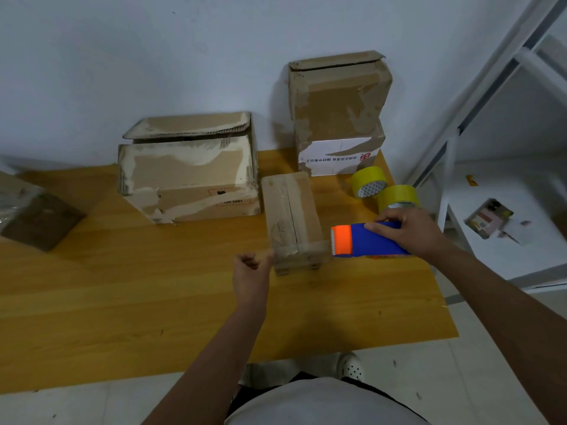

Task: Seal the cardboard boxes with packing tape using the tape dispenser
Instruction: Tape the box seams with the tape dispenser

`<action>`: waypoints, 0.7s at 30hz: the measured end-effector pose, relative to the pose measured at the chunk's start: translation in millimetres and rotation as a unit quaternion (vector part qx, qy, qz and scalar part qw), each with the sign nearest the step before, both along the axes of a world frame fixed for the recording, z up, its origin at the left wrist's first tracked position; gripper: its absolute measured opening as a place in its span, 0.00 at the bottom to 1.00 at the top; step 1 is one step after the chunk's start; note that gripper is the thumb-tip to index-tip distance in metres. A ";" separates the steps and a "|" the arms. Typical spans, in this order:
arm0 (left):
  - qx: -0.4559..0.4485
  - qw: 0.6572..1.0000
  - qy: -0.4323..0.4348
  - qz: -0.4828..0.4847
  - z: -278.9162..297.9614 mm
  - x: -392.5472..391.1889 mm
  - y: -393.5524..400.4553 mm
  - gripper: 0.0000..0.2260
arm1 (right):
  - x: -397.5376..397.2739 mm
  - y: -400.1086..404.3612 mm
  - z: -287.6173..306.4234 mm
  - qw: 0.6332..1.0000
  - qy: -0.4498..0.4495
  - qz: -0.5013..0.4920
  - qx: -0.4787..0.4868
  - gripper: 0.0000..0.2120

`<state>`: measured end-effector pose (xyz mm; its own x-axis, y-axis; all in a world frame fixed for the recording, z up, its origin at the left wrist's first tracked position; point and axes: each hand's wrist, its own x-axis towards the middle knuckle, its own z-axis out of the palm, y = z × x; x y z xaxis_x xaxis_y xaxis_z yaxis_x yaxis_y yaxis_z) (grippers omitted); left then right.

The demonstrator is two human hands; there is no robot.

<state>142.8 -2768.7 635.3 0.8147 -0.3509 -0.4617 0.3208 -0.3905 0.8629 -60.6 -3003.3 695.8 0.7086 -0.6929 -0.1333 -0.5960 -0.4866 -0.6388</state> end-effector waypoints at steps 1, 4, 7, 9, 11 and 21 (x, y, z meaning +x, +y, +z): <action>0.001 1.000 0.000 -0.002 -0.7 -0.4 -0.2 0.18 | -0.6 -0.8 -1.9 1.000 0.000 -0.001 0.001 0.20; 0.007 1.000 -0.005 -0.003 -3.3 0.1 -1.7 0.18 | -1.5 -2.9 -6.6 1.000 0.002 -0.009 0.004 0.19; 0.012 1.000 -0.003 -0.008 -5.4 1.5 -2.2 0.18 | 0.2 -3.7 -10.5 1.000 0.004 -0.012 0.009 0.17; 0.017 1.000 0.000 -0.013 -6.7 3.2 -2.4 0.18 | 0.8 -3.9 -14.1 1.000 0.011 -0.017 0.009 0.14; 0.024 1.000 0.004 -0.019 -6.5 6.2 -3.1 0.18 | 0.7 -3.7 -16.8 1.000 0.015 -0.022 0.009 0.13; 0.076 0.994 -0.024 -0.075 5.2 47.5 -21.0 0.18 | 12.2 15.2 -23.5 0.996 0.011 -0.072 -0.045 0.11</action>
<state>190.3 -2789.7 640.5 0.7805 -0.3999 -0.4804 0.2084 -0.5581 0.8032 -48.5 -2988.0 672.4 0.5986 -0.7969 -0.0812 -0.6774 -0.4495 -0.5823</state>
